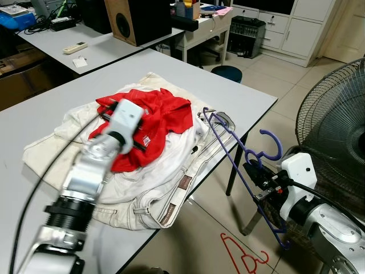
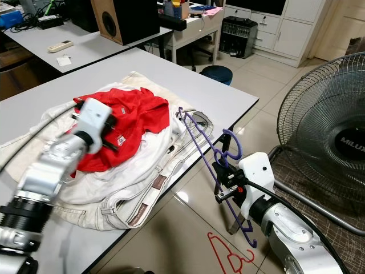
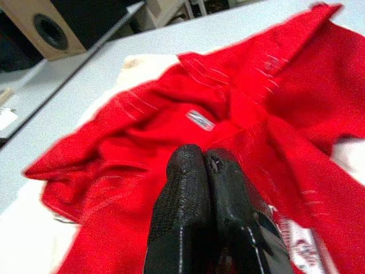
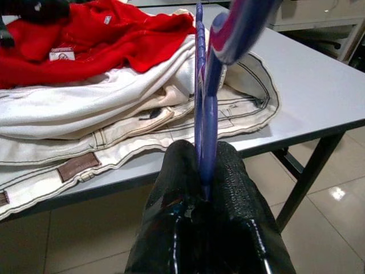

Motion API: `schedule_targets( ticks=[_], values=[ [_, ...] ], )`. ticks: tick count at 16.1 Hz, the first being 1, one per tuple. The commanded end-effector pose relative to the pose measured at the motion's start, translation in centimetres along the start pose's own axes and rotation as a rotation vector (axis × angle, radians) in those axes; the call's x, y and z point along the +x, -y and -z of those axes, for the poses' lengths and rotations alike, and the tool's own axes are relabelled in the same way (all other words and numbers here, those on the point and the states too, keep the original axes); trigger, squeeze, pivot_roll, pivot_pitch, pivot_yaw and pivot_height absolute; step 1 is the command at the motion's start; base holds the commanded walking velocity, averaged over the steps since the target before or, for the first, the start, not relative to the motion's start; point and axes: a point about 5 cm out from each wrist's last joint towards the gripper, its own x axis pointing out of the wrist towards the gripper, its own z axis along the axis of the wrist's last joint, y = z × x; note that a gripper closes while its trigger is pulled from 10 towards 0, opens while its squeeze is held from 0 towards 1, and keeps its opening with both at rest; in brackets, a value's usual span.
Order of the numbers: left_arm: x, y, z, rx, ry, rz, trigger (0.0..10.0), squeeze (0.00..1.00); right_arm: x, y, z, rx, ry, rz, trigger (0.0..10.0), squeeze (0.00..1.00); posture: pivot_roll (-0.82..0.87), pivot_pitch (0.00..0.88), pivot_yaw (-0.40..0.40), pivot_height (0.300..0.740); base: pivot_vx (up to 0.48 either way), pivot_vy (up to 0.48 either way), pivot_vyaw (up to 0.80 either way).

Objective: Hang hanger

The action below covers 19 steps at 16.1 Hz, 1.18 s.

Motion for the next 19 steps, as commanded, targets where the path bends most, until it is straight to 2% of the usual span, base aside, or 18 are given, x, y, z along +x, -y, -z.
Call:
schedule_targets(
  ticks=[1,3,4,5,6,8,11,15,18,19],
  values=[
    [-0.1,-0.8,-0.6,0.010,0.025,-0.013,0.0,0.00,-0.1,-0.3,-0.4,-0.015,0.026,-0.009,10.0,0.00,-0.01,0.015,0.076,0.740,0.000,0.000,0.00],
    [-0.4,-1.1,-0.6,0.024,0.027,-0.009,0.0,0.00,-0.2,-0.3,-0.4,-0.015,0.026,-0.016,10.0,0.00,-0.01,0.016,0.072,0.740,0.000,0.000,0.00],
    [-0.4,-0.2,-0.5,-0.053,0.032,0.055,10.0,0.00,-0.1,-0.4,-0.4,-0.014,0.025,-0.020,10.0,0.00,-0.01,0.016,0.069,0.740,0.000,0.000,0.00],
    [-0.5,0.8,-0.3,-0.056,0.028,0.105,10.0,0.00,-0.1,-0.4,-0.4,-0.014,0.026,-0.024,10.0,0.00,-0.01,0.017,0.070,0.740,0.000,0.000,0.00],
    [-0.5,1.2,-0.3,-0.066,0.025,0.121,10.0,1.00,-0.1,-0.5,-0.4,-0.014,0.026,-0.026,10.0,0.00,-0.01,0.017,0.071,0.740,0.000,0.000,0.00],
    [-0.8,2.1,-0.4,-0.130,0.034,0.177,10.0,1.00,-0.1,-0.4,-0.4,-0.015,0.025,-0.026,10.0,0.00,-0.02,0.019,0.071,0.740,0.000,0.000,0.00],
    [-1.0,1.8,-1.2,-0.164,0.065,0.209,10.0,1.00,-0.3,-0.5,-0.4,-0.013,0.021,-0.029,10.0,0.00,-0.02,0.021,0.070,0.740,0.000,0.000,0.00],
    [-1.5,2.1,-1.2,-0.123,0.048,0.261,10.0,1.00,-0.2,-0.6,-0.4,-0.012,0.022,-0.037,10.0,0.00,-0.01,0.022,0.070,0.740,0.000,0.000,0.00],
    [-1.1,1.7,-0.4,0.004,-0.007,0.144,10.0,1.00,-0.2,-0.7,-0.4,-0.014,0.020,-0.043,10.0,0.00,-0.01,0.024,0.070,0.740,0.000,0.000,0.00],
    [-0.9,1.4,-0.3,0.004,-0.013,0.098,10.0,0.00,-0.2,-0.7,-0.4,-0.013,0.019,-0.044,10.0,0.00,-0.02,0.025,0.071,0.740,0.000,0.000,0.00]
  ],
)
